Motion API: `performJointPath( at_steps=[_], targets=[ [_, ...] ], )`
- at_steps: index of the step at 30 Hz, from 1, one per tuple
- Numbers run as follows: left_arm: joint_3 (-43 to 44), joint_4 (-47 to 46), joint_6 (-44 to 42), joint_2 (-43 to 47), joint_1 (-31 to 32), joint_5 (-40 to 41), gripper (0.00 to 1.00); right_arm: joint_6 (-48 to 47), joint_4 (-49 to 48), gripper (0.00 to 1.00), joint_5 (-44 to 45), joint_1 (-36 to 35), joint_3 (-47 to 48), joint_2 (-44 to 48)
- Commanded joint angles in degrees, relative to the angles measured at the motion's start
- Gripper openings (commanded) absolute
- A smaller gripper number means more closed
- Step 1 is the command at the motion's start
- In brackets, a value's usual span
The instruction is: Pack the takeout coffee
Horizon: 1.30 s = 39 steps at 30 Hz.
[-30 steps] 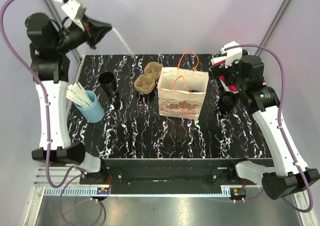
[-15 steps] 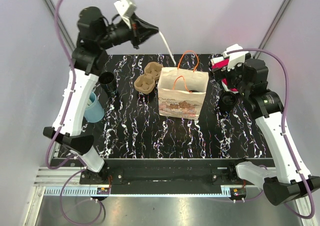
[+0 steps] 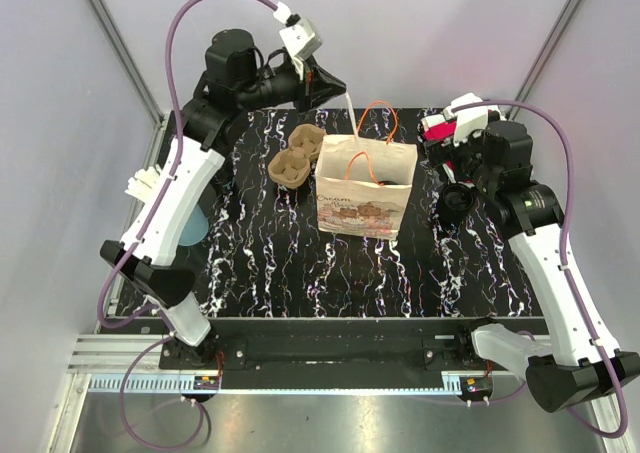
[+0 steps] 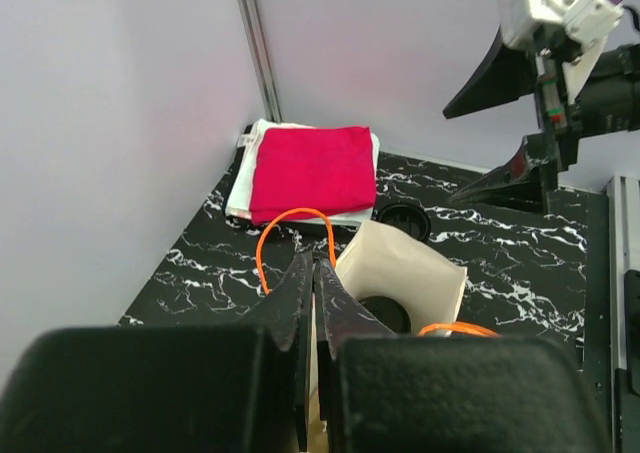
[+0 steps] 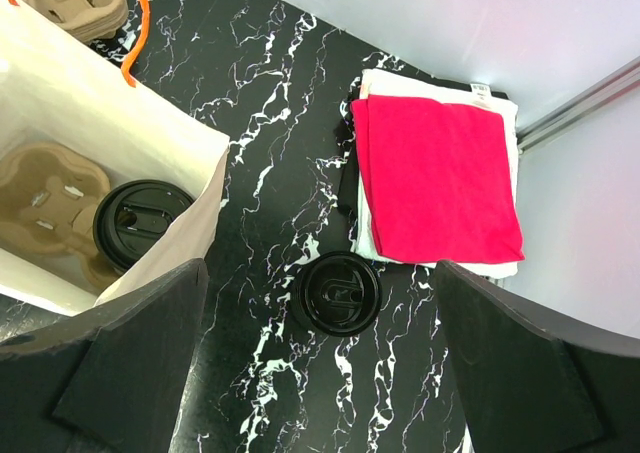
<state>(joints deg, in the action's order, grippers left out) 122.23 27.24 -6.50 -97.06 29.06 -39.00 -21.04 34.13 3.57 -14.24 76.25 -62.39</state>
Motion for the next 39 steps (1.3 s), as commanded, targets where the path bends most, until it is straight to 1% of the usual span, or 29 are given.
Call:
performJointPath(
  at_steps=[1, 15, 33, 39],
  targets=[
    [-2.17, -1.05, -2.29, -1.2, 0.82, 1.74, 0.0, 0.21, -1.61, 1.0, -0.14, 0.44, -0.57, 1.57],
    [-1.65, -1.32, -4.04, -7.18, 2.84, 3.49, 0.0, 0.3, -2.22, 1.0, -0.67, 0.88, -1.98, 1.75],
    [-5.07, -1.23, -7.38, -8.59, 3.46, 5.52, 0.0, 0.47, -2.58, 1.0, -1.47, 0.97, -2.68, 1.57],
    [-8.5, -1.05, -8.79, -7.1, 3.46, 6.13, 0.0, 0.47, -2.58, 1.0, -1.81, 1.06, -2.77, 1.66]
  ],
)
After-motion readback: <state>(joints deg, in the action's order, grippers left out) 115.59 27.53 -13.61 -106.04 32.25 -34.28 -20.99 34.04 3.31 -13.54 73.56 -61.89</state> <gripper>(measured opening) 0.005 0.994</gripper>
